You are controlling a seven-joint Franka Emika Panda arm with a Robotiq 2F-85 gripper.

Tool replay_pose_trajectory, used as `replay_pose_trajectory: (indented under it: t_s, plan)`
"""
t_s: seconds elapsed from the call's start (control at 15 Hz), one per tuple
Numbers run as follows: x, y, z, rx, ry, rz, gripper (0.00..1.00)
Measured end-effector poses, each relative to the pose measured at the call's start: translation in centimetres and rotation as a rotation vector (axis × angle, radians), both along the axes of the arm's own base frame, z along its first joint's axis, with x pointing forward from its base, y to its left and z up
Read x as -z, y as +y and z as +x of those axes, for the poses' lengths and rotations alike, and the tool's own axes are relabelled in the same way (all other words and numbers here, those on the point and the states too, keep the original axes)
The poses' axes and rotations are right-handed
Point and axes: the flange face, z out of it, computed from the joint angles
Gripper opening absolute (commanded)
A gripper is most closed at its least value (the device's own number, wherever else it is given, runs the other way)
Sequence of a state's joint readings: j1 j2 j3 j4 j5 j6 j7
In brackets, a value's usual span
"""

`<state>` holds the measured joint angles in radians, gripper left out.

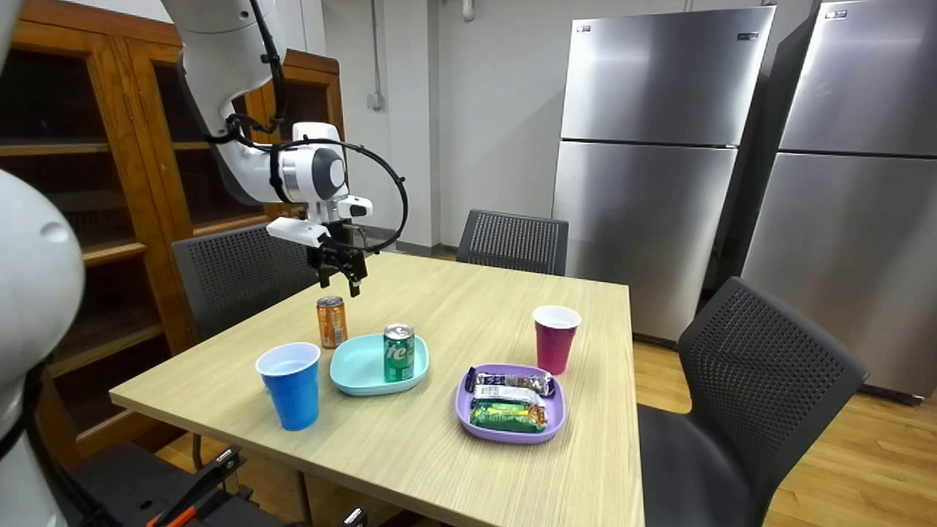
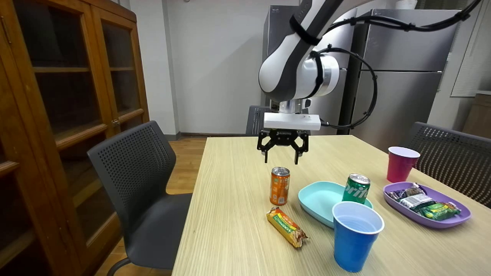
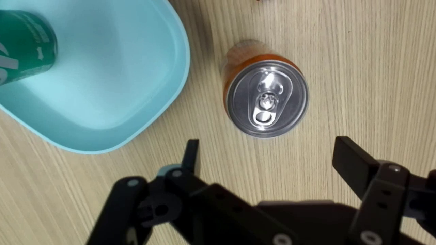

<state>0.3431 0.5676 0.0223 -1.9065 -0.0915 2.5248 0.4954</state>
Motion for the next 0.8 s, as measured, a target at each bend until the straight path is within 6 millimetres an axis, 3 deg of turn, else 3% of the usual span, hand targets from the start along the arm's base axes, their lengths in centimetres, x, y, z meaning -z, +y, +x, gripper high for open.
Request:
replay_pose_trajectory:
  t_s: [0.8]
  plan:
    - [1.8,1.3,-1.3,-0.059,0.056,-0.023,1.0]
